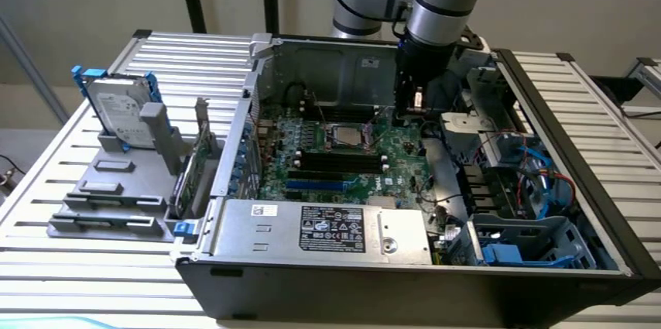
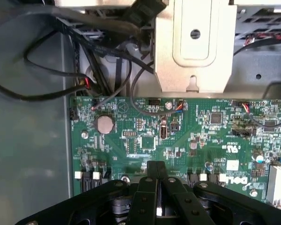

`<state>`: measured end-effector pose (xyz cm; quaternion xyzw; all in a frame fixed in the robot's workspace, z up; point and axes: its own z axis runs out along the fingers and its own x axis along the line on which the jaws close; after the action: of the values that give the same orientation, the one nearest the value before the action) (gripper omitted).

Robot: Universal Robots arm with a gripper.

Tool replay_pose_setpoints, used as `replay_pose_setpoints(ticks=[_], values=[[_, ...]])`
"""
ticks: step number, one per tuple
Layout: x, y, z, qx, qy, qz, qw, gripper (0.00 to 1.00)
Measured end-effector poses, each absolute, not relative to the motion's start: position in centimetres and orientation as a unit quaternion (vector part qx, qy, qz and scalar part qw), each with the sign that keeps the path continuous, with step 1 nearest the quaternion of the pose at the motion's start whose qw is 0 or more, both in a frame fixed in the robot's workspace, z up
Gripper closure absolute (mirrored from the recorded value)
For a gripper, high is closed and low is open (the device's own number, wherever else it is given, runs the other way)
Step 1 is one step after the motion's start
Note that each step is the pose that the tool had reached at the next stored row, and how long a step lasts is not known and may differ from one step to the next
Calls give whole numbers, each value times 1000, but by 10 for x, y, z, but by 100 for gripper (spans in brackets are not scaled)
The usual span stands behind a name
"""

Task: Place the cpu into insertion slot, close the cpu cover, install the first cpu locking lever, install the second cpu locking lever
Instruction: 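Close the cpu cover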

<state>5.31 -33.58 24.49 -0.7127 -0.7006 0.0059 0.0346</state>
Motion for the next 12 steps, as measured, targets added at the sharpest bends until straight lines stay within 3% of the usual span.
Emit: replay_pose_setpoints(ticks=[12], values=[[28, -336, 245, -712, -700, 24, 53, 89]])
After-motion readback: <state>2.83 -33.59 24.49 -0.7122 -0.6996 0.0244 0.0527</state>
